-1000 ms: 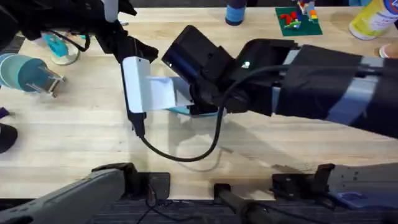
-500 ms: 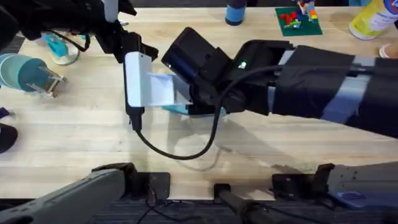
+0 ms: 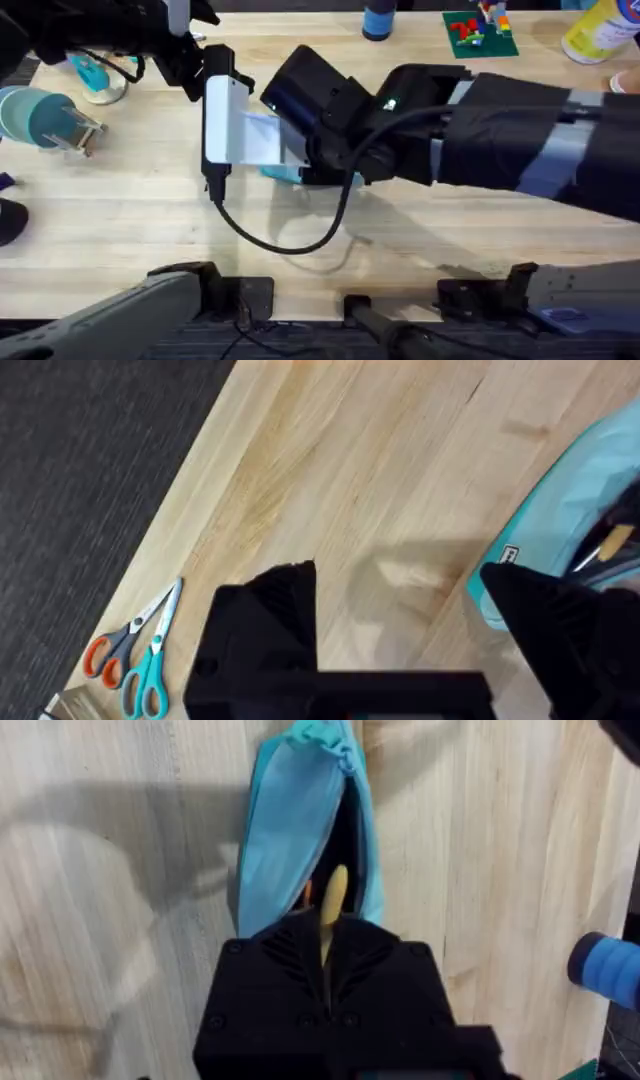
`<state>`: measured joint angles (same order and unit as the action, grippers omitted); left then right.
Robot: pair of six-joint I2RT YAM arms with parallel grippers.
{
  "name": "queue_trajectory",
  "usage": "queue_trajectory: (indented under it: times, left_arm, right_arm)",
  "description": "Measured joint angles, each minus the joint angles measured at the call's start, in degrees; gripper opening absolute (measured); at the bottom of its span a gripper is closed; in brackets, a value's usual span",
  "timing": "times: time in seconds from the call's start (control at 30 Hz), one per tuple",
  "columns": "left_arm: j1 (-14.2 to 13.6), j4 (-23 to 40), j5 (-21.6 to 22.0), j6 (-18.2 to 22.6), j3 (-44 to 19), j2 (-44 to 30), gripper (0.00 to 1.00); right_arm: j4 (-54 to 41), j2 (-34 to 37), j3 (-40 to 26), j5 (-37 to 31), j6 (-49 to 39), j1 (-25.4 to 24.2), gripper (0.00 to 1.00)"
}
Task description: Unzip the bag, pick up the pens from the table one at a time and place them inside, then zip the bag closed.
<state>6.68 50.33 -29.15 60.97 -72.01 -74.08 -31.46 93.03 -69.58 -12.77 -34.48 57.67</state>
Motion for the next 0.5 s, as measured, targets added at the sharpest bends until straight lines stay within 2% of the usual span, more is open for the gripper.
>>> queue_trajectory:
  times: [0.33,0.5]
  left_arm:
    - [0.0,0.0,0.5,0.3,0.0,0.0,0.993]
    - [0.1,0.0,0.7,0.3,0.0,0.0,0.993]
  right_arm:
    - [1.0,4.8,0.0,0.2,0.5,-1.0,0.034]
    - [1.4,5.1,0.0,0.2,0.7,-1.2,0.034]
